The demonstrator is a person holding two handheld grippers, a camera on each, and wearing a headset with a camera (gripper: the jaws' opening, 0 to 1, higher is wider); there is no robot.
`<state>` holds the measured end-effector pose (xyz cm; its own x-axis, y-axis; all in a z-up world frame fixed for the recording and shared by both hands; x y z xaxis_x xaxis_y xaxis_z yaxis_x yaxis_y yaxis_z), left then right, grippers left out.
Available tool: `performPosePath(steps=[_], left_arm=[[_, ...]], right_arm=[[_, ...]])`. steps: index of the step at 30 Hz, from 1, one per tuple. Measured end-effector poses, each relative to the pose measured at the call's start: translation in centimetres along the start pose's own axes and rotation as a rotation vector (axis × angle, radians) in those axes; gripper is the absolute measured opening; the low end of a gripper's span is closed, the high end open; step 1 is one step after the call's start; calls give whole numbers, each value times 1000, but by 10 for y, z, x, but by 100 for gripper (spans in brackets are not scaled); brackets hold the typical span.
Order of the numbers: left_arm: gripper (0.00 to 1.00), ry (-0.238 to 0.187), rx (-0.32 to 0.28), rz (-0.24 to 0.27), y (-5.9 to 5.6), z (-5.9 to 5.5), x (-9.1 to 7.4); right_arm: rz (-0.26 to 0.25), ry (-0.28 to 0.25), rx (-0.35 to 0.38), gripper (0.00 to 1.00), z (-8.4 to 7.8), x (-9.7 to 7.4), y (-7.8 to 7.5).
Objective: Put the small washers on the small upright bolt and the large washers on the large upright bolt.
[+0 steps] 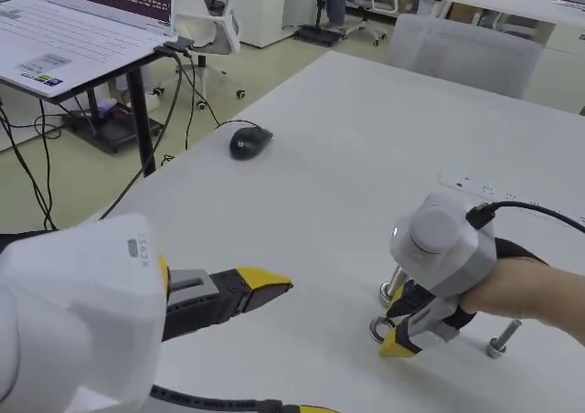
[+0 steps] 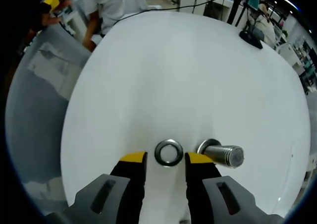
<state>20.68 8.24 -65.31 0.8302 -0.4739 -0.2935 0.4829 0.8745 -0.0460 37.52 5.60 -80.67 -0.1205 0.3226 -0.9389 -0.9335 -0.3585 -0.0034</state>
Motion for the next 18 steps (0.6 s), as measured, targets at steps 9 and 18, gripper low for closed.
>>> performPosePath(steps=[9,18], left_arm=[[64,2,4,-8,-2,2,4],[64,9,8,-10,-4,0,1]], right_arm=[[-5,-5,1,25,4,1,2],[-17,8,-14,22,6,1,7]])
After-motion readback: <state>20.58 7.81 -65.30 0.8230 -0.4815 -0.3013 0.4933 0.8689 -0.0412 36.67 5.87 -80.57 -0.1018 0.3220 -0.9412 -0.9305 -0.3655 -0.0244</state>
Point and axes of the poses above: the centre of the closed fingertips' face, and the gripper's own axes: x roughly forward along the fingers, y roughly to its left, z roughly out of its top, the point moved 2 cm from there along -x, roughly backward along the fingers, and after that the axes turned 1 degree about -y, right-handed, at the moved point
